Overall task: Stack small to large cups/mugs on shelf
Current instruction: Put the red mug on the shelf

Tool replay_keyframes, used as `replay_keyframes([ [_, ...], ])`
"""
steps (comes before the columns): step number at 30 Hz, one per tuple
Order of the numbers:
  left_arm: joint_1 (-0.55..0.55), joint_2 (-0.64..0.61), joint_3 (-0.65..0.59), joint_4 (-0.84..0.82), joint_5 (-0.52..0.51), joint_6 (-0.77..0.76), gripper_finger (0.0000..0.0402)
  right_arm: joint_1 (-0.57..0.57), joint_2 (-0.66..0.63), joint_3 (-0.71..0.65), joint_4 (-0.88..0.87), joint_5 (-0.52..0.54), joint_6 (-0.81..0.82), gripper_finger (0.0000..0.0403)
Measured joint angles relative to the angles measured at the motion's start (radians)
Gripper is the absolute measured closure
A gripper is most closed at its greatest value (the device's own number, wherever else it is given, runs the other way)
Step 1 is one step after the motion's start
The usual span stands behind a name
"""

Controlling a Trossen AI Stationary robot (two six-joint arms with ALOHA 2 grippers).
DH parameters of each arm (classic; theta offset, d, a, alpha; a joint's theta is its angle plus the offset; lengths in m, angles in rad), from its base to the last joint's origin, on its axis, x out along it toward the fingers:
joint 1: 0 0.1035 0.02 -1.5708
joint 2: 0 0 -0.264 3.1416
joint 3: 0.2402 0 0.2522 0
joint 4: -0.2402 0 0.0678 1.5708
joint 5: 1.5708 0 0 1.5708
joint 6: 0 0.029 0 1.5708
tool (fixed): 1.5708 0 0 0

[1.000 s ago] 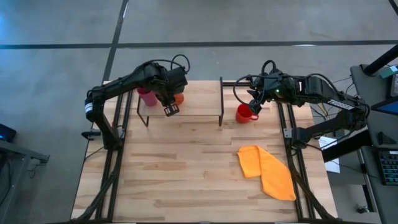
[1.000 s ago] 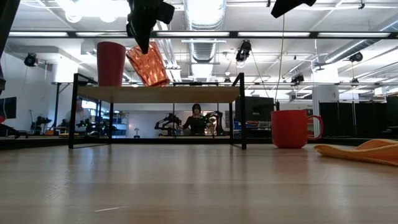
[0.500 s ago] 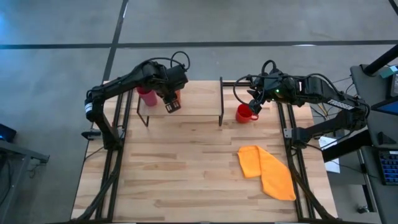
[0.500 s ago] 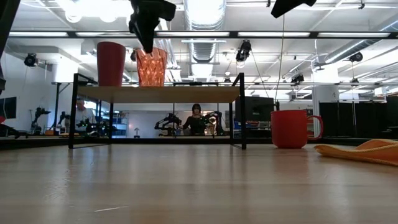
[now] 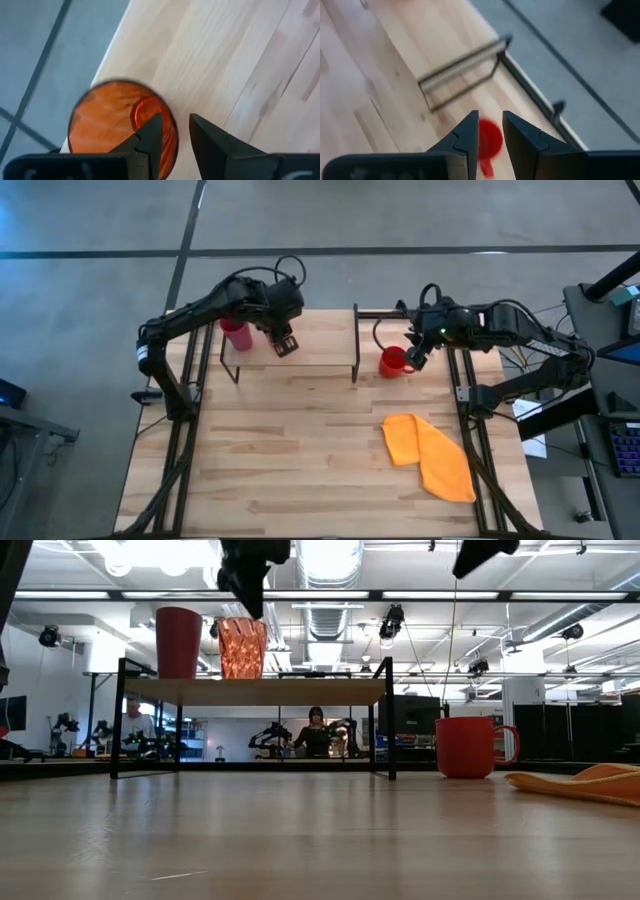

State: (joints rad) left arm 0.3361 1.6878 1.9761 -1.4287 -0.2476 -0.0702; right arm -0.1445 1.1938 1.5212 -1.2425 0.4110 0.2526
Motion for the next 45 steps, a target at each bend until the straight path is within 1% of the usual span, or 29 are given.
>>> replay_keyframes([
  [3,-0.007,0.0,0.034,0.067,0.012,-0.001,0.0319,0.0,0.0,-0.033,-0.056,-0.002,0.07,0.0321],
  [7,-0.018,0.0,0.093,0.167,0.045,-0.001,0.0319,-0.001,0.0,-0.114,-0.007,-0.006,0.088,0.0321],
  [8,-0.021,0.0,0.11,0.187,0.056,-0.002,0.0319,-0.001,0.0,-0.139,0.027,-0.023,0.088,0.0321],
  [11,-0.029,-0.001,0.162,0.22,0.074,-0.002,0.0319,-0.014,0.001,-0.225,0.131,-0.136,0.09,0.0321],
  [16,-0.048,-0.004,0.244,0.228,0.111,-0.002,0.0319,-0.064,0.002,-0.365,0.281,-0.153,0.089,0.0321],
  [21,-0.068,-0.014,0.3,0.248,0.155,-0.002,0.0319,-0.159,0.002,-0.457,0.314,-0.251,0.087,0.0321],
  [25,-0.078,-0.023,0.329,0.249,0.166,-0.002,0.0319,-0.223,0.003,-0.505,0.332,-0.317,0.087,0.0321],
  [28,-0.077,-0.031,0.34,0.249,0.168,-0.002,0.0319,-0.251,0.003,-0.531,0.372,-0.4,0.081,0.0325],
  [30,-0.077,-0.037,0.342,0.249,0.168,-0.002,0.0319,-0.256,0.003,-0.545,0.398,-0.436,0.065,0.0327],
  [33,-0.077,-0.041,0.342,0.251,0.168,-0.002,0.0319,-0.255,0.003,-0.571,0.416,-0.449,0.035,0.033],
  [38,-0.078,-0.042,0.342,0.252,0.17,-0.002,0.0319,-0.256,0.01,-0.605,0.418,-0.449,0.034,0.033],
  [45,-0.078,-0.042,0.342,0.252,0.17,-0.002,0.0319,-0.256,0.06,-0.62,0.432,-0.448,0.024,0.033],
])
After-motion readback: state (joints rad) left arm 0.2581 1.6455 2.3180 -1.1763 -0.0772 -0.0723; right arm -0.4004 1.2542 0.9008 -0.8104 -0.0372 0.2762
